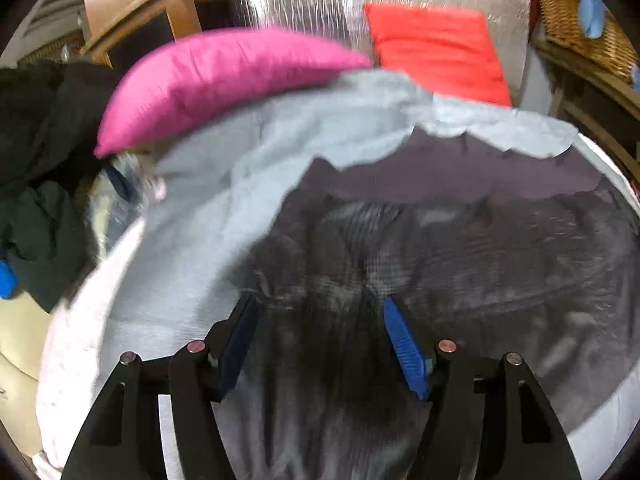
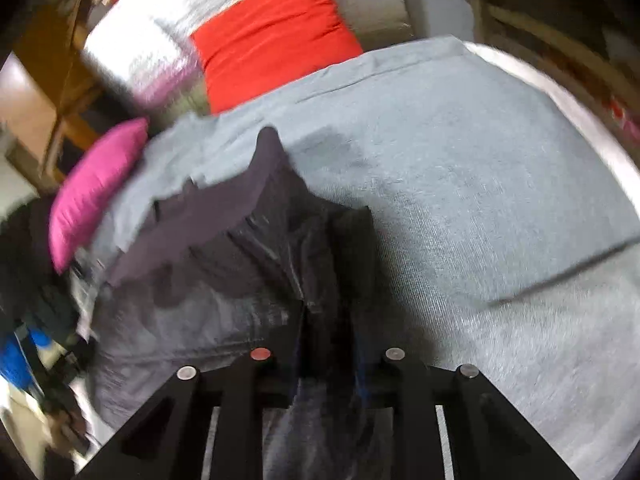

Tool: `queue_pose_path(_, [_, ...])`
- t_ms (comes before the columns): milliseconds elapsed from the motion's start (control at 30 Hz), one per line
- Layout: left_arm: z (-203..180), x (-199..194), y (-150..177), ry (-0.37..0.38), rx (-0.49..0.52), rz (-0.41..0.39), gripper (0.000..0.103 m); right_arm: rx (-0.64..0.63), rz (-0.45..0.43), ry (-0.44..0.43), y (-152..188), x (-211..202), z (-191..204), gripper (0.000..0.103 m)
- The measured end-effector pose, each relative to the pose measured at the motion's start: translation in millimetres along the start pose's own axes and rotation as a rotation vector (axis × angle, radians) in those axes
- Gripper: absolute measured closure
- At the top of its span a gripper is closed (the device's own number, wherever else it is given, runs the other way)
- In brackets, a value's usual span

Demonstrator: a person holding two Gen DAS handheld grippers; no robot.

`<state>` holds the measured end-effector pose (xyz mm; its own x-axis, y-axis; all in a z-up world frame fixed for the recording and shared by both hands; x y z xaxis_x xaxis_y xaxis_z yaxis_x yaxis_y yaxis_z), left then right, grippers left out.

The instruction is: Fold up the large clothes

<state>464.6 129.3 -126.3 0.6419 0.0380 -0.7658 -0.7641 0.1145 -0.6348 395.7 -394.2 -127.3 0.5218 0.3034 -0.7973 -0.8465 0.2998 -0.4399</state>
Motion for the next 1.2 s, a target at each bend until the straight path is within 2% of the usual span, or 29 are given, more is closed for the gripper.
queue_pose_path(67, [1.7,-18.4,3.8,-0.002,0.002,-0.038,0.035,0.0,-0.024,0.013,3.4,-11.8,-1.7,0.074])
queue_pose_path(167, [-3.0,-25.5,20.9,0.024,-0.012,-0.038,0.029,-0.094,-0.063,0.018,18.0,-30.7,12.1,0.074])
queue_pose_path(200, [-5.8,-17.7,29.4,0.023,-0.007,-0.008,0.029,-0.113,-0.054,0.009,26.6,-30.2,15.8,0.07])
queue_pose_path(233, [-6.8,-6.6,38.2,0.021,-0.013,0.038,0.029,-0.109,-0.028,0.036,35.3,-23.3,10.6,0.068])
queue_pose_path(267, [-6.3,4.3,50.1,0.023,-0.033,0.096,0.029,-0.084,0.003,0.048,37.4,-12.0,4.3,0.067])
queue_pose_path(300, [-5.6,5.8,54.5,0.038,-0.053,0.107,0.029,-0.04,0.018,0.024,40.5,-7.9,-1.3,0.065])
queue_pose_path(333, [-2.6,0.8,54.3,0.054,-0.074,0.092,0.029,0.037,0.027,-0.016,41.5,-6.3,-8.4,0.051])
queue_pose_path(367, [1.3,-7.7,51.9,0.076,-0.09,0.072,0.029,0.094,0.029,-0.029,40.9,-8.1,-14.0,0.044])
queue_pose_path(400, [5.8,-16.6,49.0,0.096,-0.104,0.051,0.029,0.143,0.019,-0.038,39.5,-13.8,-18.6,0.031])
queue_pose_path(433, [11.7,-23.7,47.5,0.104,-0.117,0.033,0.028,0.151,-0.004,-0.057,36.6,-21.9,-19.2,0.026])
queue_pose_path(533, [46.2,-38.1,43.2,0.101,-0.188,-0.01,0.021,0.108,-0.066,-0.05,29.1,-42.1,-21.0,0.024])
queue_pose_path(700, [100.7,-31.9,64.0,0.016,-0.345,0.052,0.021,0.102,-0.091,-0.076,39.8,-61.8,-22.5,0.024])
queue_pose_path(800, [102.7,-41.4,67.0,-0.018,-0.339,0.046,0.021,0.048,-0.106,-0.069,58.7,-70.4,-9.3,0.024])
queue_pose_path(1033, [83.0,-66.9,62.4,0.01,-0.294,0.007,0.021,-0.12,-0.116,-0.101,97.9,-90.1,48.7,0.024])
queue_pose_path(1200, [70.6,-78.1,63.7,0.04,-0.3,-0.001,0.021,-0.171,-0.111,-0.137,106.8,-89.5,82.5,0.024])
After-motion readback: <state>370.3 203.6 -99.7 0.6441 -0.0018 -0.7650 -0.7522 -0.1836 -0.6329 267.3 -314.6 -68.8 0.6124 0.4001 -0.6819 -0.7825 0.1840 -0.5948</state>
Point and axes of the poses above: each gripper's, at about its wrist camera, not at the fingertips, and x roughly the way its jaws point, z to its left, y to its underside, the point moved 10 cm from there along x, roughly the way its jaws point, and after that the axes turned 2 degrees about y, right-handed, at the moved point
